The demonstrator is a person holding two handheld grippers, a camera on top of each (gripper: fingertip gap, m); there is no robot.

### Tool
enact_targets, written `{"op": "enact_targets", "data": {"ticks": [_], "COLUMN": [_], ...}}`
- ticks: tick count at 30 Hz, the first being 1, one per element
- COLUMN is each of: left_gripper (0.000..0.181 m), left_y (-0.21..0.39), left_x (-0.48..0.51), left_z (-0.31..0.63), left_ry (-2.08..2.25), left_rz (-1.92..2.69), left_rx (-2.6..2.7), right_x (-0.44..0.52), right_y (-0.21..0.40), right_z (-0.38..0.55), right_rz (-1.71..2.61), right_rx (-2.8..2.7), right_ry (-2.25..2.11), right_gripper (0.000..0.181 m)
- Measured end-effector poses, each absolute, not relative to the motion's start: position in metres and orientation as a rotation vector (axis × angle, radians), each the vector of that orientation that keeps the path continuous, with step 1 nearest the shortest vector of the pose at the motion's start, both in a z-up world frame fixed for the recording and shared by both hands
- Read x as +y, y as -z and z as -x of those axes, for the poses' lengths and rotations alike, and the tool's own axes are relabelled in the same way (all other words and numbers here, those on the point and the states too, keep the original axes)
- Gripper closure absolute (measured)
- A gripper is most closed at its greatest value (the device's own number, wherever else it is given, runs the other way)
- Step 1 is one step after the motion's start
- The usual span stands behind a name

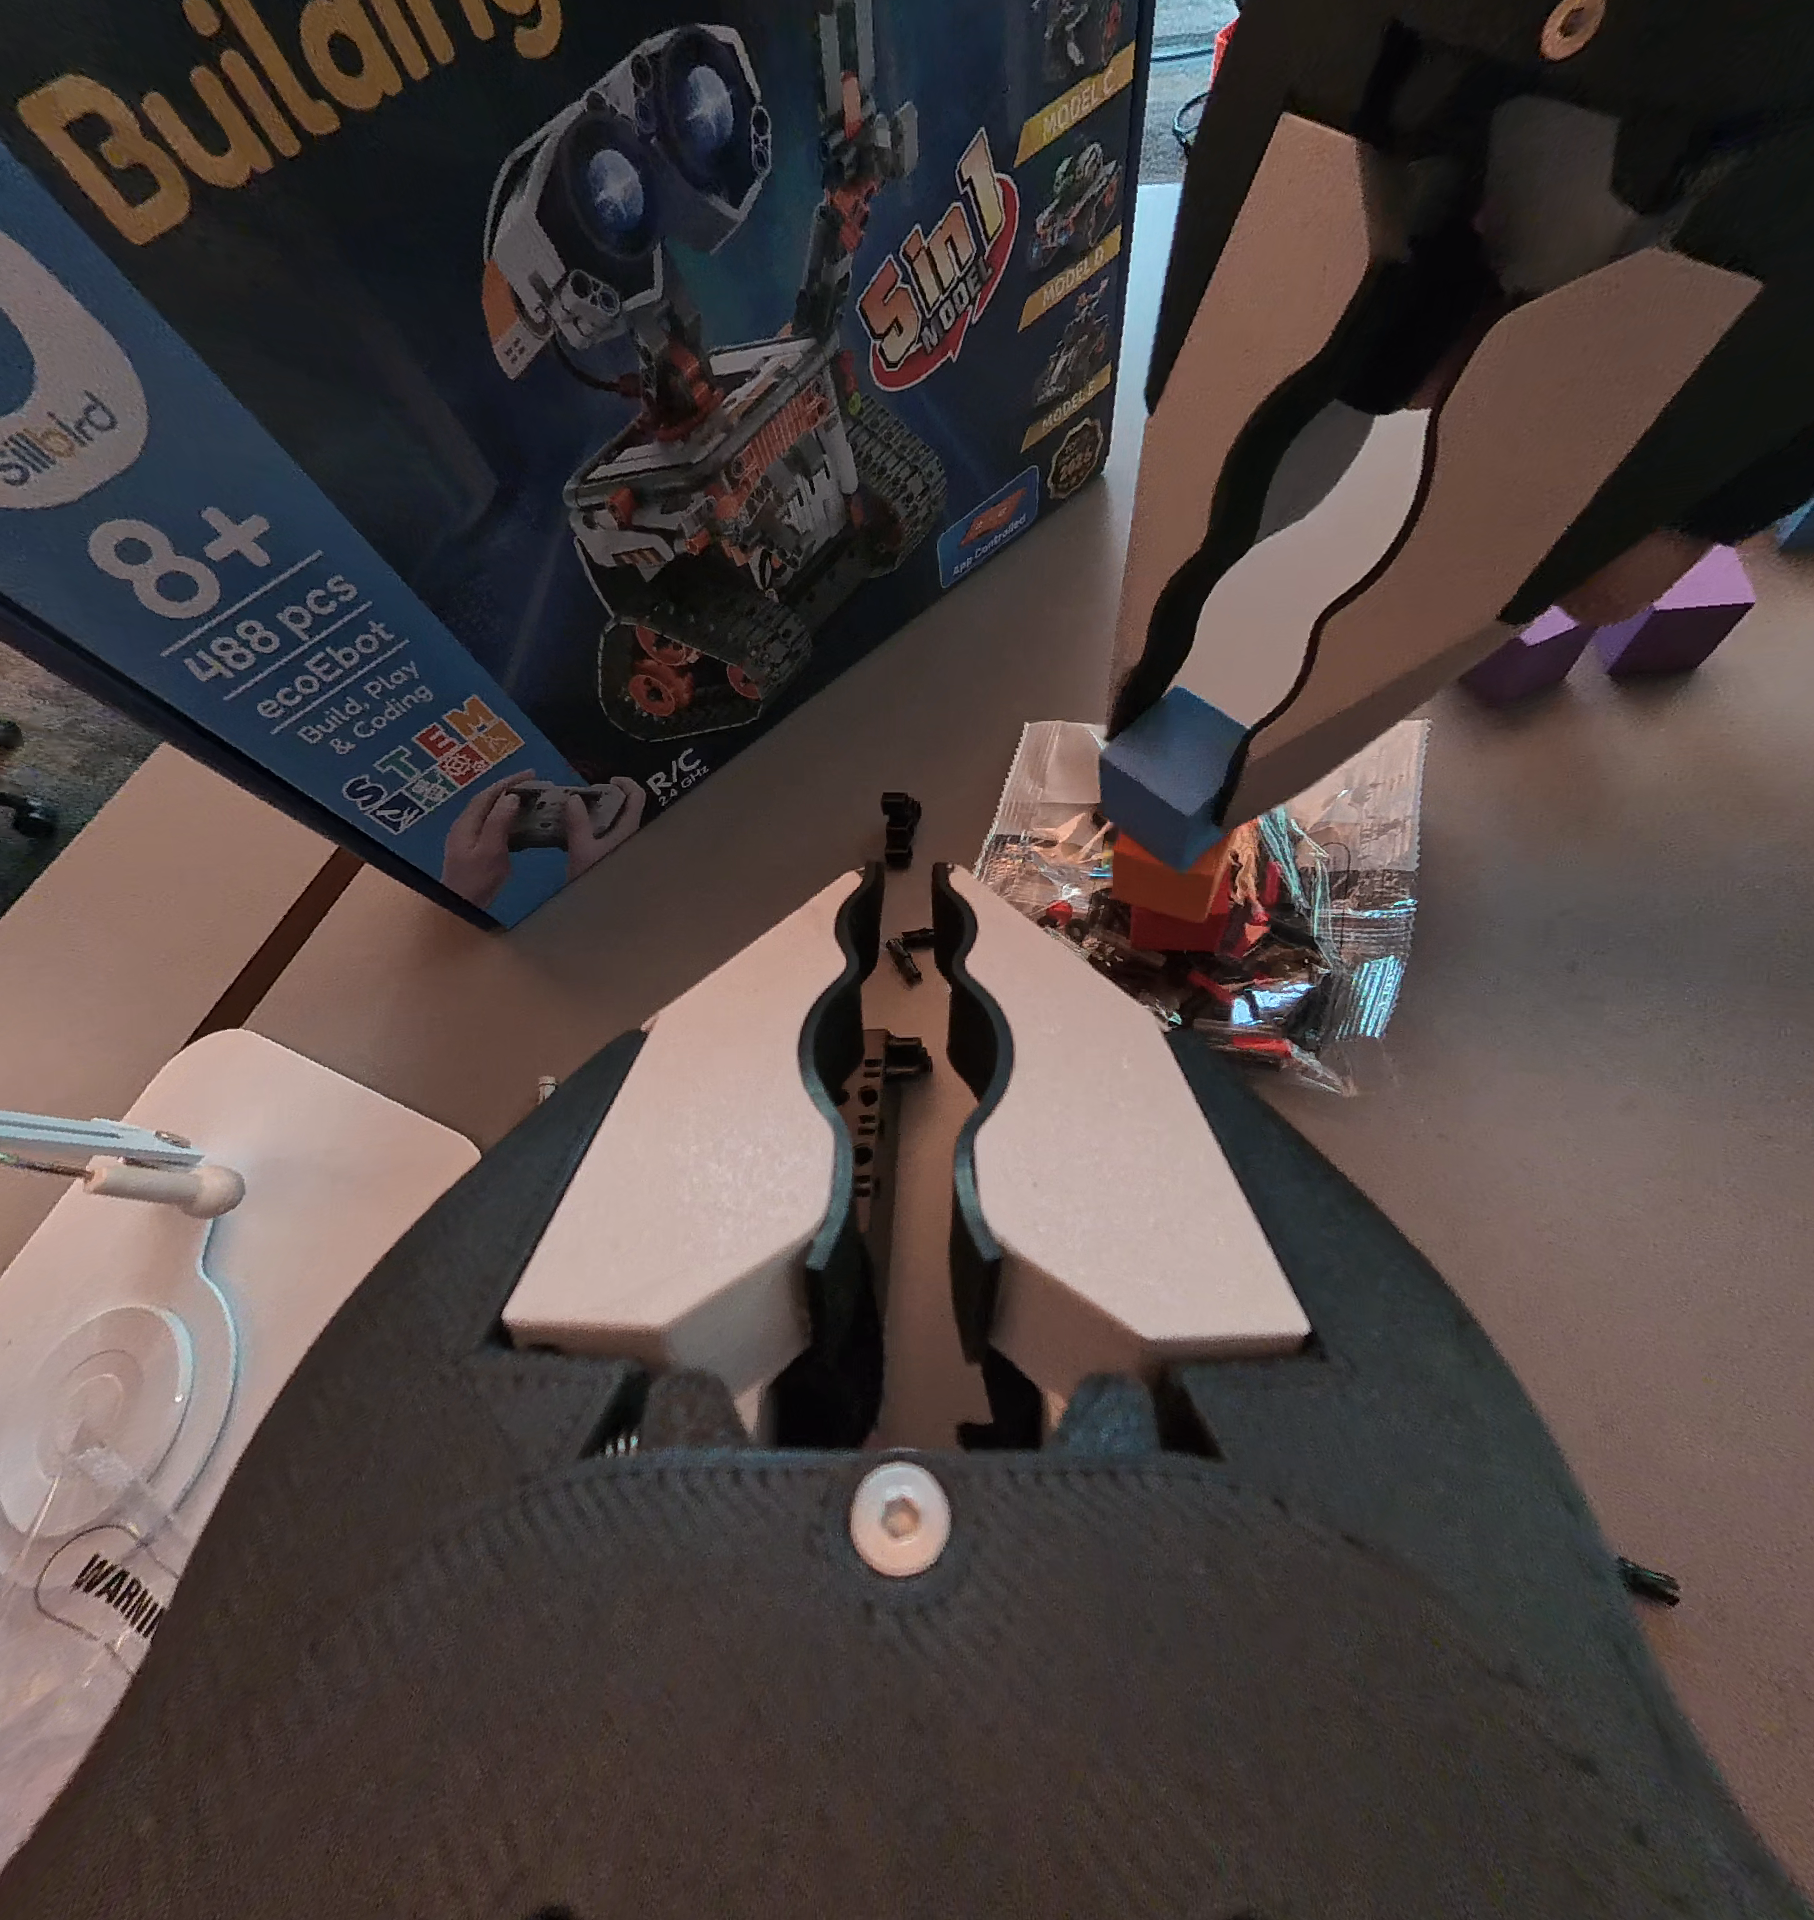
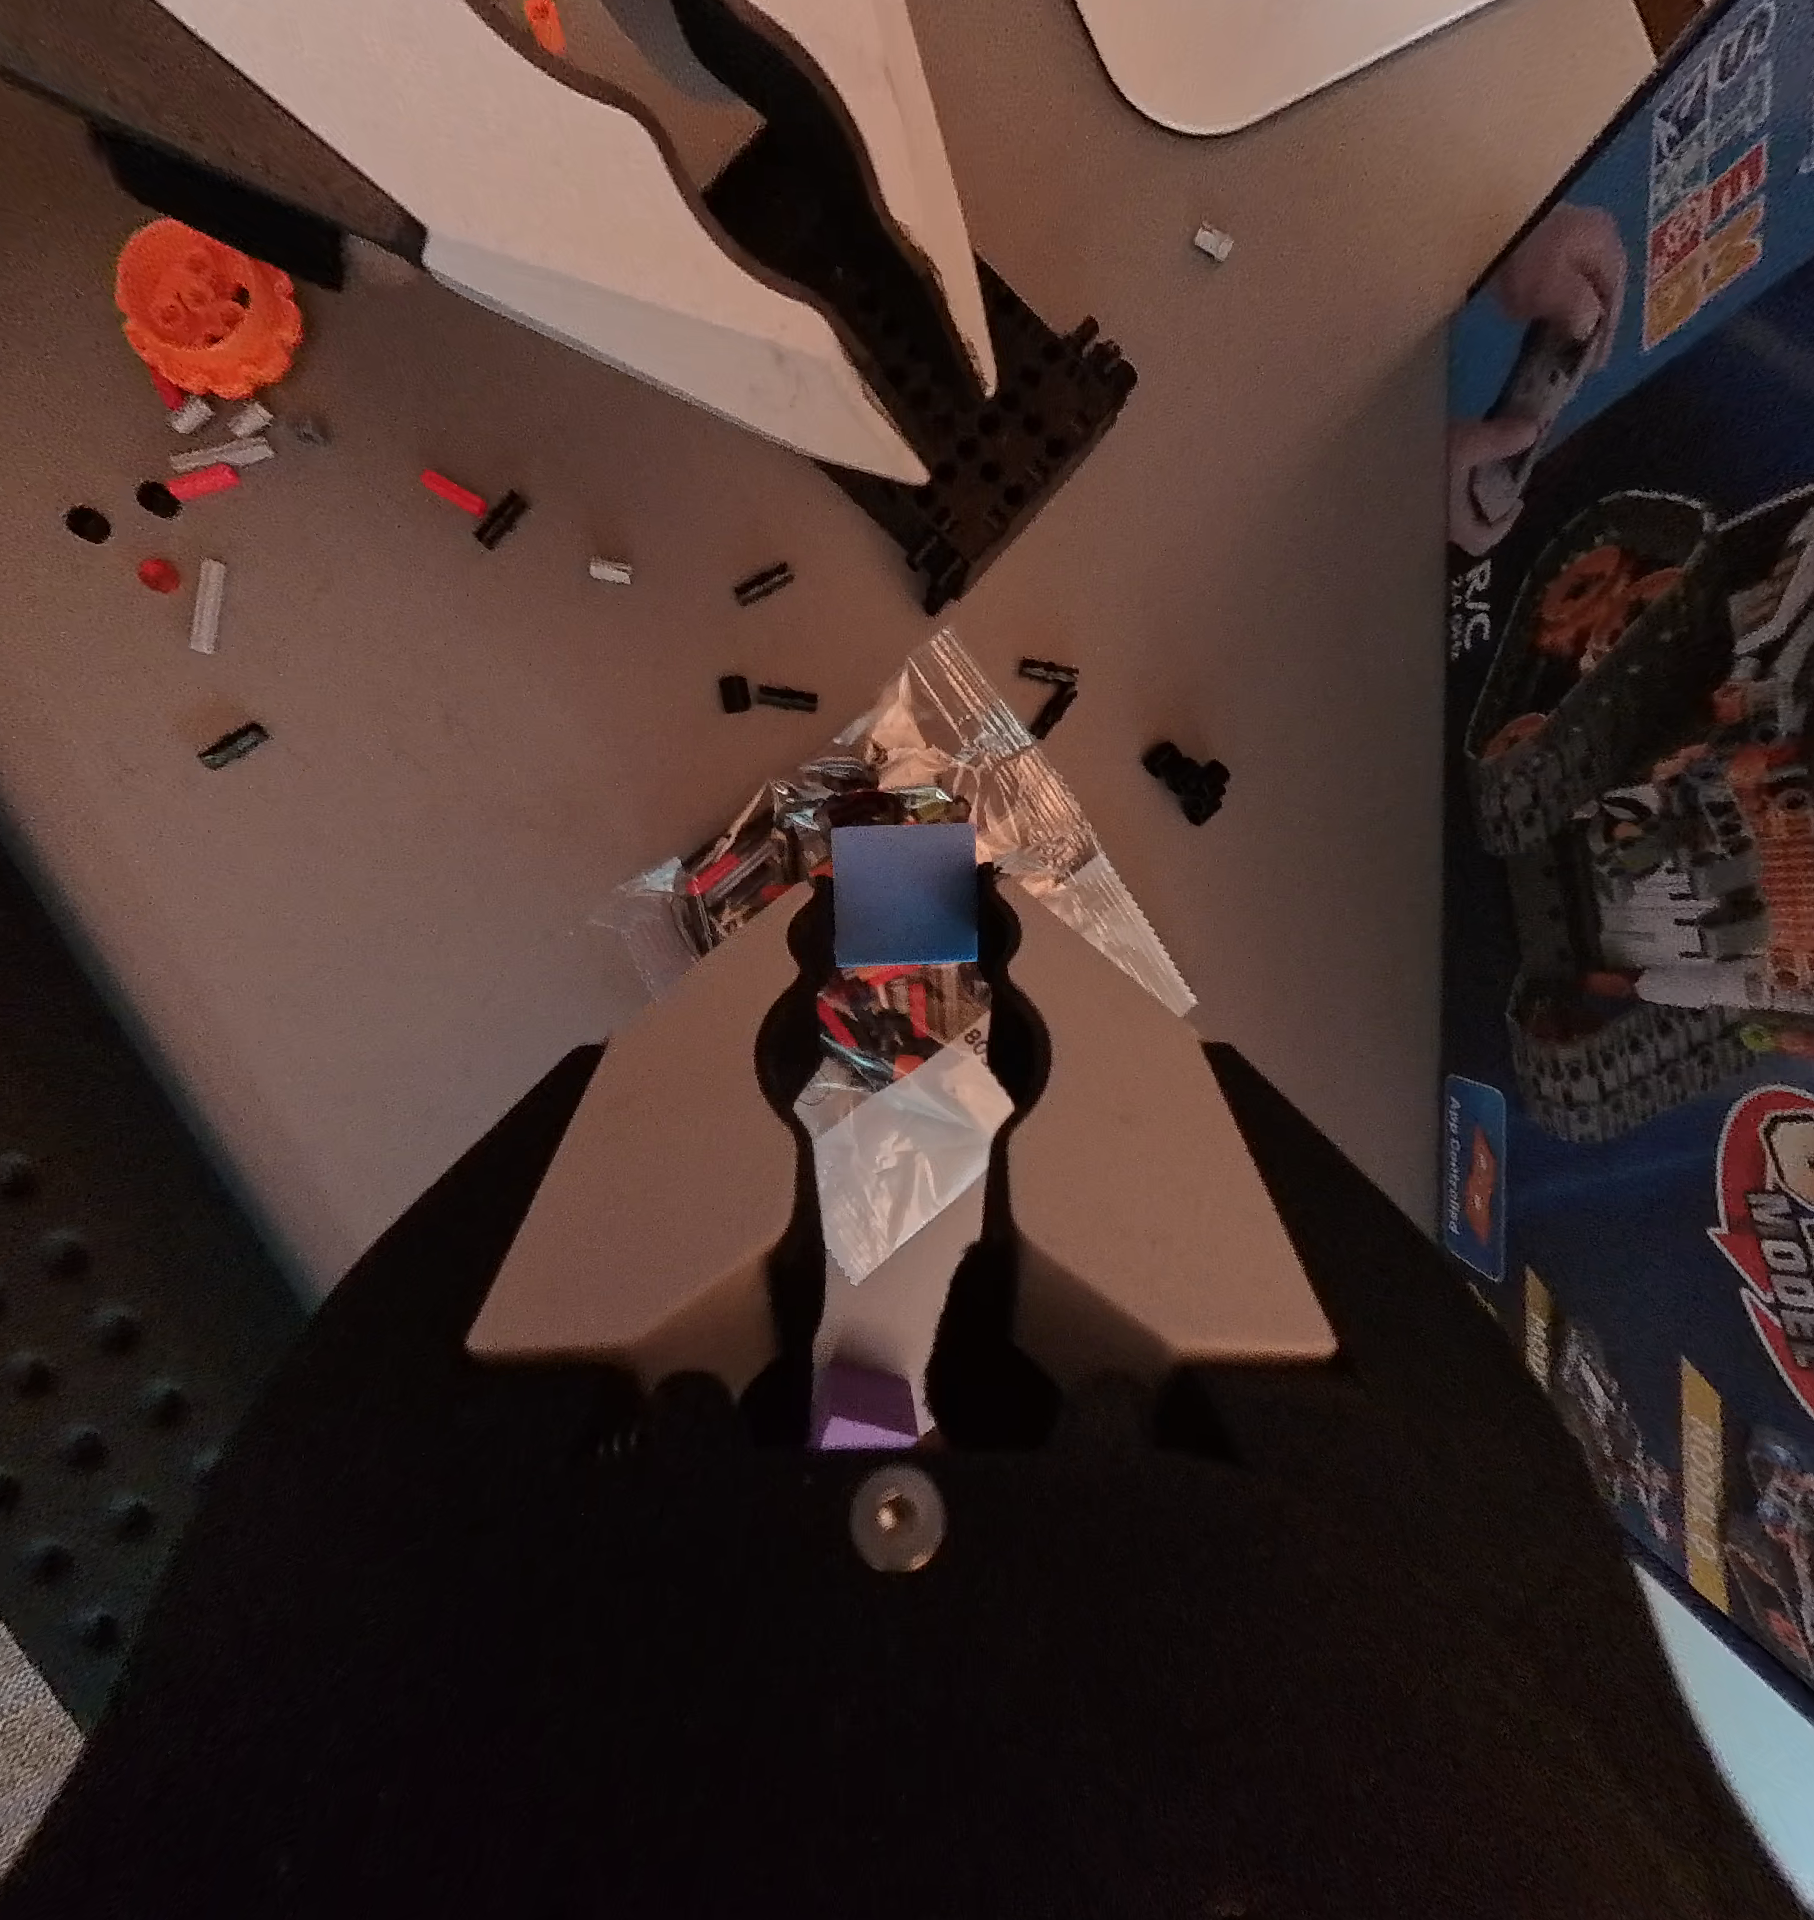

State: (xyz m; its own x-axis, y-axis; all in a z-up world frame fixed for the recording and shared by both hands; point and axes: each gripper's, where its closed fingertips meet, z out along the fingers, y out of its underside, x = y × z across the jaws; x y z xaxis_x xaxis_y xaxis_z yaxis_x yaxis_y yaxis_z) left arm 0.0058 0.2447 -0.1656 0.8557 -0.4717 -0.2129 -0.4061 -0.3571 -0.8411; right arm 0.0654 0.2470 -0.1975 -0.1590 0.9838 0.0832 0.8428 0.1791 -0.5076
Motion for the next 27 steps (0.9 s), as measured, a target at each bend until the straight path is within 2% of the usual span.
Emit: {"op": "enact_targets", "data": {"ticks": [7, 13, 17, 25, 27], "left_gripper": [0.173, 0.173, 0.173, 0.173, 0.173], "left_y": [0.168, 0.164, 0.160, 0.154, 0.153], "left_x": [0.245, 0.245, 0.245, 0.246, 0.246], "left_z": [-0.006, -0.003, 0.001, -0.001, 0.000], "left_ry": [0.075, 0.076, 0.078, 0.066, 0.062], "left_rz": [1.999, 1.989, 1.977, 1.959, 1.956], "left_rx": [0.653, 0.635, 0.607, 0.599, 0.594], "right_x": [0.248, 0.248, 0.257, 0.260, 0.260], "right_y": [0.200, 0.189, 0.175, 0.245, 0.257], "right_z": [-0.067, -0.073, -0.111, -0.203, -0.208], "right_rz": [1.726, 1.707, 1.721, 1.991, 2.030], "right_rx": [-2.071, -2.037, -1.971, -2.021, -2.018], "right_ry": [-0.471, -0.453, -0.384, -0.225, -0.232], "right_gripper": [0.155, 0.135, 0.136, 0.130, 0.142]}}
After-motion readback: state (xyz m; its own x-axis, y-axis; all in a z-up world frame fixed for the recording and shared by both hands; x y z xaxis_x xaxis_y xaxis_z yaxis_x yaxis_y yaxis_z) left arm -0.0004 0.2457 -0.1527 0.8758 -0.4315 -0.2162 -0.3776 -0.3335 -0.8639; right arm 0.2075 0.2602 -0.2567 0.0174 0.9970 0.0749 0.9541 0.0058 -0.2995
